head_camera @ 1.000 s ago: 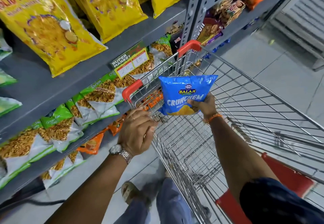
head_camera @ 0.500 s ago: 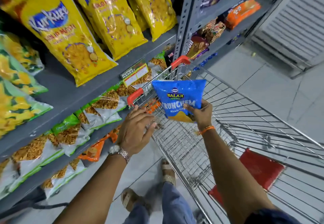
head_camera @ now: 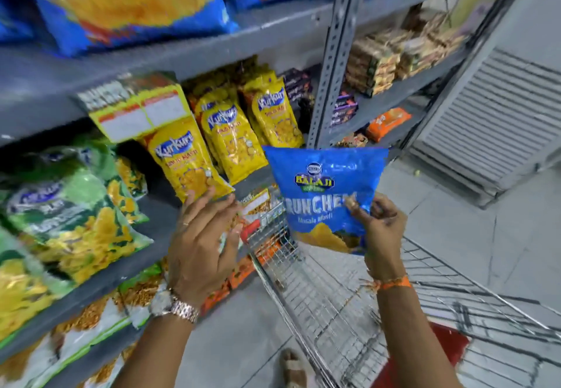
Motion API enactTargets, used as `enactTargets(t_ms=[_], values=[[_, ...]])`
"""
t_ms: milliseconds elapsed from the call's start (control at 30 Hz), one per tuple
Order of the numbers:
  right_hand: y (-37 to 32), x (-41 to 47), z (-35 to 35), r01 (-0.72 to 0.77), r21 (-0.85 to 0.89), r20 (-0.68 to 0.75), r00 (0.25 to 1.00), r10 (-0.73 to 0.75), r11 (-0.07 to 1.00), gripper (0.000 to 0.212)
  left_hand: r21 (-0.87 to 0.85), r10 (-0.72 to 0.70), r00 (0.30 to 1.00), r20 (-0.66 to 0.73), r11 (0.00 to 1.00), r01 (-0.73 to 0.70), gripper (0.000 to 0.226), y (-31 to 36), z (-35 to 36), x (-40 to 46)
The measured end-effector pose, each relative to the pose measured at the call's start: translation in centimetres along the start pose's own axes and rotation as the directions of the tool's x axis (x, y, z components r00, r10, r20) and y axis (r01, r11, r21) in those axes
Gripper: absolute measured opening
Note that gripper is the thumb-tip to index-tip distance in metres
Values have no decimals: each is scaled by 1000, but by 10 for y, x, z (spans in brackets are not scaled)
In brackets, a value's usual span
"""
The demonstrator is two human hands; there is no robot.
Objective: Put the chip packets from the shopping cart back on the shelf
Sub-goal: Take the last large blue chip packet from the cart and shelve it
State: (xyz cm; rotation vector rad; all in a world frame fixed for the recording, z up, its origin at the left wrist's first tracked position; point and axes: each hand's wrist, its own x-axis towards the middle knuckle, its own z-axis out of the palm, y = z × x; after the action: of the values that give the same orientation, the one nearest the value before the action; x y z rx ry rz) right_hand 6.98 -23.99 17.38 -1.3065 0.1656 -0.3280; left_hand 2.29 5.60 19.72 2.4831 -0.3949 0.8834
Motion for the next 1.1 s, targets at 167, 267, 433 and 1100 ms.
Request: enactTargets(t_ms=[167, 267, 433, 1100], values=[[-103, 14, 66, 110, 148, 182, 974, -136, 983, 18, 173, 81, 964, -252, 984, -38, 36, -6, -67, 34], [-160, 19, 107, 130, 297, 279, 936, -216, 946, 17, 295, 102, 938, -331, 956, 1, 37, -17, -115, 43], [-223, 16, 184, 101, 460, 399, 864, -307, 882, 20, 428, 3, 916, -400, 885, 184, 43, -45, -180, 44], [-191, -54, 445, -131, 305, 675, 729, -117, 943, 17, 569, -88, 861, -502, 716, 405, 44, -105, -246, -1]])
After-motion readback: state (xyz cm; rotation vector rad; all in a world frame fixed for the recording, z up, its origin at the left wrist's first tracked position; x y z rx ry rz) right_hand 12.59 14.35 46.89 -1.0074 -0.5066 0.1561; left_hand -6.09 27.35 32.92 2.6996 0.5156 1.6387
